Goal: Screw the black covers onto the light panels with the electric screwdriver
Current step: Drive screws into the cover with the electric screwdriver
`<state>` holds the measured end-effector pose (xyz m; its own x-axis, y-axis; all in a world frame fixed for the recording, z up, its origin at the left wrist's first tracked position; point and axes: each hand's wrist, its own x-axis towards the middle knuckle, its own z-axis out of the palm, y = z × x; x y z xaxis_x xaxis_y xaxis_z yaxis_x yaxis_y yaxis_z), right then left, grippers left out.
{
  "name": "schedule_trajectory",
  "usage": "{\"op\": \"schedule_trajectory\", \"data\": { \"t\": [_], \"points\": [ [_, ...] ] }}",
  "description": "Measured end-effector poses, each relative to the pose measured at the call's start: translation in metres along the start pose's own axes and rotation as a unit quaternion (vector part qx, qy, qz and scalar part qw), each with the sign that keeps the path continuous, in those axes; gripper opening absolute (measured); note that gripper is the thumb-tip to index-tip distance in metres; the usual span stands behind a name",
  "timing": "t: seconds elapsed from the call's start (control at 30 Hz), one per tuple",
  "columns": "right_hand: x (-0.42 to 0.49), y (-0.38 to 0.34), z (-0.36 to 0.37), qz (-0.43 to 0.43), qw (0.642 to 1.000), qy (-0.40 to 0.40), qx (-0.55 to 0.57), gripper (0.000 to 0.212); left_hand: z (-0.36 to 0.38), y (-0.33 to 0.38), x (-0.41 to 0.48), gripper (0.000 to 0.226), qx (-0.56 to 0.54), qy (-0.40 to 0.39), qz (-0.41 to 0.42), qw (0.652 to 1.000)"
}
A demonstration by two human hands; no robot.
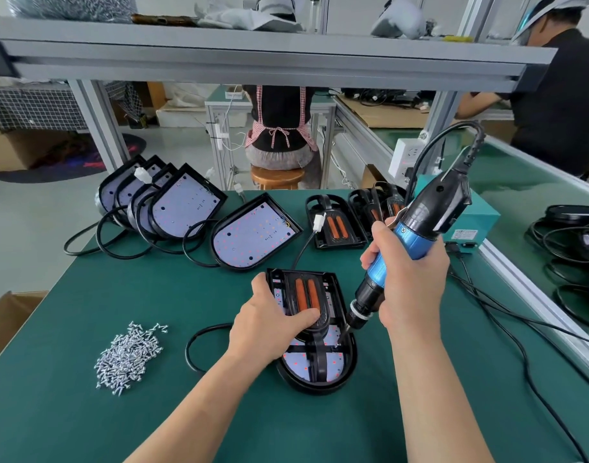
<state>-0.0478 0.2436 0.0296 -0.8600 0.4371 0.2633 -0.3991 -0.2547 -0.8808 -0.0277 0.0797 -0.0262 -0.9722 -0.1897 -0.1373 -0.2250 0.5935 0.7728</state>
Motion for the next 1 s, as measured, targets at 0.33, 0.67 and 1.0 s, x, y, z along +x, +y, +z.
{"op": "schedule_trajectory", "data": {
  "t": [0.33,0.67,1.0],
  "points": [
    [0.0,0.006,0.011,-0.015,0.996,-0.072,-0.05,0.026,0.002,-0.003,0.003,0.109,-0.045,-0.015,-0.008,0.999],
    [0.001,0.013,0.009,-0.025,0.992,-0.108,-0.056,0.015,0.007,-0.003,0.005,0.088,-0.069,-0.001,-0.007,0.998],
    [0.005,0.008,0.002,0.027,0.975,-0.222,0.002,0.012,0.005,-0.001,0.002,0.089,-0.064,-0.008,-0.017,0.998]
  ]
}}
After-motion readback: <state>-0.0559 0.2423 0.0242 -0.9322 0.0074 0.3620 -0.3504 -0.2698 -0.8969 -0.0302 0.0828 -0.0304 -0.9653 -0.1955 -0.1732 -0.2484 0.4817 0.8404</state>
